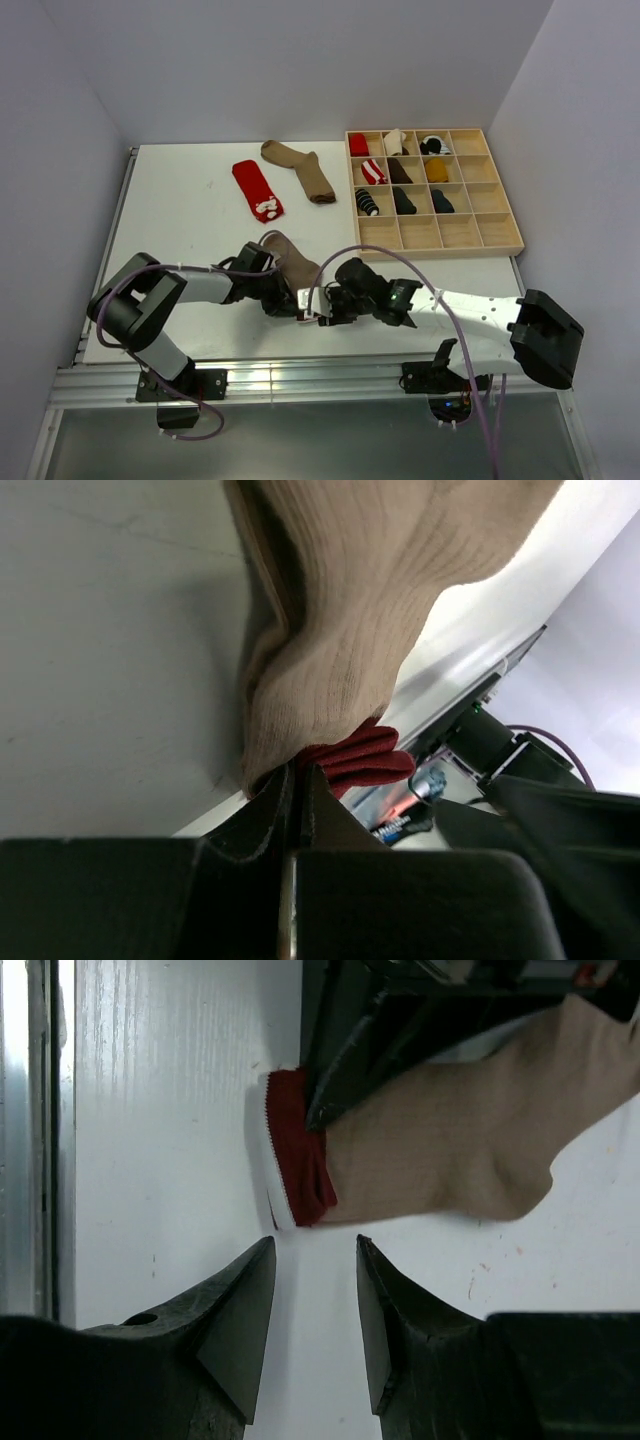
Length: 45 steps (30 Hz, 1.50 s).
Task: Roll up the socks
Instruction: Roll the sock at the center of the board.
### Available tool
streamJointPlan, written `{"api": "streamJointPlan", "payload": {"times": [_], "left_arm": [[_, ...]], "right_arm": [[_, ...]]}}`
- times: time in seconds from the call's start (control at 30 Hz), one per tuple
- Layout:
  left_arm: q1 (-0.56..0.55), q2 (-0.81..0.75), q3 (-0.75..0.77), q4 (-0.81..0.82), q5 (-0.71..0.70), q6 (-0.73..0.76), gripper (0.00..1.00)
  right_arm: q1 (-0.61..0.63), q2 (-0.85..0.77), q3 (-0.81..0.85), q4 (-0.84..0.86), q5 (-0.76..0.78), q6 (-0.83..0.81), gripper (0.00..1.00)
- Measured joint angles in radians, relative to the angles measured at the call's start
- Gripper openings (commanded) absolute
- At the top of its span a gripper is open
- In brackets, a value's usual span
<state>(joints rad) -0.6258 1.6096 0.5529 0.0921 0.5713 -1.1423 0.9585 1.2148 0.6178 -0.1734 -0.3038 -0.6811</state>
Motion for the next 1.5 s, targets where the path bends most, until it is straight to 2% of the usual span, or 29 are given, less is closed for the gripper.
{"api": "streamJointPlan", "payload": {"times": [0.2,0.43,0.7,1.0,1.1,1.17,1.27,1.5], "left_arm": [[0.006,0.027,0.019,-0.021,0.039,-0.007,0.0],[0.016,0.039,0.031,-0.039,0.057,-0.005,0.0],[0.021,0.04,0.032,-0.058,0.072,-0.003,0.0],[0.023,0.042,0.043,-0.089,0.08,0.017,0.0],[0.023,0.042,0.043,-0.095,0.086,0.024,0.0],[0.023,0.042,0.043,-0.097,0.087,0.027,0.0],[0.023,0.038,0.043,-0.103,0.086,0.031,0.06],[0.028,-0.006,0.04,-0.137,0.053,0.031,0.21]], "right_arm": [[0.132,0.052,-0.05,0.111,0.131,-0.08,0.46],[0.207,0.106,-0.057,0.178,0.188,-0.119,0.44],[0.237,0.184,-0.057,0.192,0.225,-0.13,0.41],[0.237,0.249,-0.047,0.26,0.278,-0.14,0.42],[0.237,0.27,-0.03,0.267,0.286,-0.143,0.35],[0.237,0.286,-0.016,0.261,0.286,-0.139,0.25],[0.231,0.294,0.009,0.214,0.27,-0.126,0.2],[0.157,0.337,0.189,-0.046,0.117,-0.093,0.18]]}}
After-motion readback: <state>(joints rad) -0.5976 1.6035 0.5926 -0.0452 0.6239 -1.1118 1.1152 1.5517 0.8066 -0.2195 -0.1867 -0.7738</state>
